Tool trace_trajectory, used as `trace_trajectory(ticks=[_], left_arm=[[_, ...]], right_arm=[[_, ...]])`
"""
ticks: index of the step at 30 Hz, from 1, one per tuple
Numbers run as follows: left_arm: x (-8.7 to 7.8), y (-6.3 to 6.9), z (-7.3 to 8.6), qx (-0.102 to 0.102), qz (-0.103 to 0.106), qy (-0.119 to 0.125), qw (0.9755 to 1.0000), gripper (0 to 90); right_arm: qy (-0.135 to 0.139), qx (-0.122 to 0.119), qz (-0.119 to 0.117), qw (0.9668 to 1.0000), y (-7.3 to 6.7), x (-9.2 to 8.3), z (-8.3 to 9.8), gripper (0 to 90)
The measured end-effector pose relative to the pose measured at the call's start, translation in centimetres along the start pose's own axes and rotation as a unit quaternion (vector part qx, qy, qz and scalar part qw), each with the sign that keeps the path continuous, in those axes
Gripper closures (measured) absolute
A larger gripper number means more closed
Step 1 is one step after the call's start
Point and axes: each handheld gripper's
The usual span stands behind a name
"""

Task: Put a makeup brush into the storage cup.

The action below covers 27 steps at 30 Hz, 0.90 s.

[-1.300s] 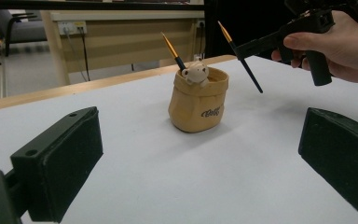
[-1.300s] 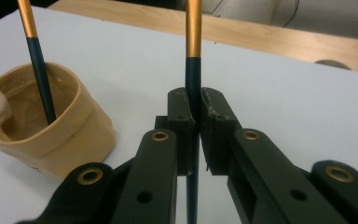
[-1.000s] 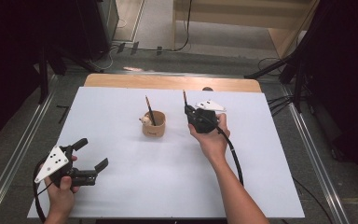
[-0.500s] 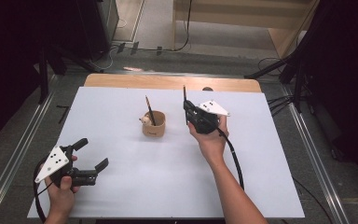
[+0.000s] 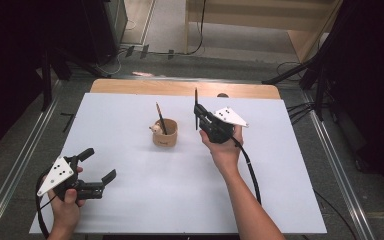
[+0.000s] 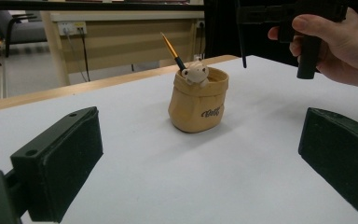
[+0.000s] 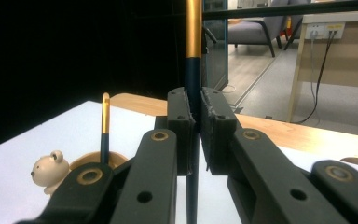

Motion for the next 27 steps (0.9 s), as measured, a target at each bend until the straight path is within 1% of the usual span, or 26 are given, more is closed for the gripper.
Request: trace_trajectory(ticks=[12, 17, 22, 24, 27], left_arm=[[0.0, 0.0, 0.0, 0.001, -0.001, 0.002, 1.0000, 0.0], [0.0, 0.0, 0.0, 0.000, -0.001, 0.001, 1.0000, 0.0], [-0.1, -0.1, 0.0, 0.001, -0.002, 0.003, 1.0000, 0.0], [-0.2, -0.2, 0.0, 0.003, -0.003, 0.002, 1.0000, 0.0], [-0.2, -0.2, -0.1, 0.000, -0.003, 0.004, 1.0000, 0.0]], right_arm=[[0.006, -0.006, -0.006, 0.9999, -0.5, 0.3, -0.1, 84.0], [0.015, -0.010, -0.008, 0.9998, -0.8, 0.5, -0.3, 84.0], [0.019, -0.008, -0.011, 0.9997, -1.2, 0.6, -0.5, 84.0], [0.017, -0.010, -0.014, 0.9997, -1.3, 0.7, -0.5, 84.0], [0.016, -0.009, -0.013, 0.9997, -1.4, 0.8, -0.6, 84.0]])
Point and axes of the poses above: each handheld gripper's, and its own axes: x roughly forward along the jaws, z roughly out of its underside, y roughly to its right, and after that the axes turned 6 degrees about -z, right-handed
